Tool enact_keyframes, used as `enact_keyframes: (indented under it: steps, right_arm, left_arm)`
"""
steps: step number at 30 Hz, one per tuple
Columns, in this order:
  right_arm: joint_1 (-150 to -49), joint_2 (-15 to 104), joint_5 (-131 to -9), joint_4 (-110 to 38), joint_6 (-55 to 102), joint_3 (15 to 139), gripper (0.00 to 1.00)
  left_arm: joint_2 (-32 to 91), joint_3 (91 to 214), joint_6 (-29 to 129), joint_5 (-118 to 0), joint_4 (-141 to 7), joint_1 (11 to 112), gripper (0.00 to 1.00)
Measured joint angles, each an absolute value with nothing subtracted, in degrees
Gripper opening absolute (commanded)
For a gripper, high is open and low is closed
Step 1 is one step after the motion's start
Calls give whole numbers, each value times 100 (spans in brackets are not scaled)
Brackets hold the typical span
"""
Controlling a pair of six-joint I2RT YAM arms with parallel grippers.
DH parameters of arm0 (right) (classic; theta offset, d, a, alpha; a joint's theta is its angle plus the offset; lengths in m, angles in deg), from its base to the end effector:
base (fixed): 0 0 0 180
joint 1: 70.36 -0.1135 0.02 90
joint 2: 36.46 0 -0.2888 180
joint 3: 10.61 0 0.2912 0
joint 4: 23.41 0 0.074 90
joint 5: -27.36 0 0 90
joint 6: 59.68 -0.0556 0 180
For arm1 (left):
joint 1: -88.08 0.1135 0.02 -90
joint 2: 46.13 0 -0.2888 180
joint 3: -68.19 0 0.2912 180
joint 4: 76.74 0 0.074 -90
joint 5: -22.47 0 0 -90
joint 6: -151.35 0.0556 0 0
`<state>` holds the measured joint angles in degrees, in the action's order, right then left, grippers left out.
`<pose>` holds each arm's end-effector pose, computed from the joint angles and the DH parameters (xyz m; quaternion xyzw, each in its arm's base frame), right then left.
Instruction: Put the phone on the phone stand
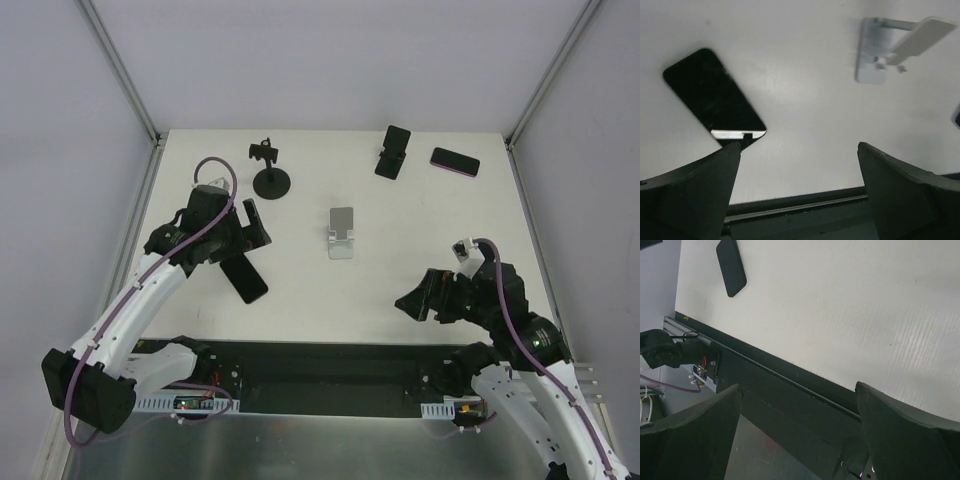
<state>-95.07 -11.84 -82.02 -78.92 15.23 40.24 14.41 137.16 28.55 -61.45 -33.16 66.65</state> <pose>0.1094 0.0707 0.3007 -0.1561 0.8404 0.3061 0.4190 0.2508 -0.1048 0.3332 -0.0635 0.8844 -0.2515 0.3879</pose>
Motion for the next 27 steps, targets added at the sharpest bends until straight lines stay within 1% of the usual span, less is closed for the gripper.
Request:
enact_keyframes:
  steps: [3,8,11,19,27]
  right_arm:
    - [-9507,-1411,-8195,-8082,1484,4033,96]
    - [-9503,-1602,-8186,-8292,1364,4037,96]
    - [-9503,-1713,-8191,-8358,1278,4037,96]
    - [-9503,-1842,-8333,-8508,1224,4006,96]
    - [-9503,-1835,-8464,-8519,1191,3945,96]
  left_arm:
    - [1589,13740,2267,-6971,-2455,6678,99]
    - [2794,14017,1273,-7959,-1244,6818,99]
    - [3438,14205,722,-8276,-805,7017,99]
    - [4654,14723,-69,-8322,-617,7279,99]
    - [5148,14765,-262,-8149,-1059,7277,99]
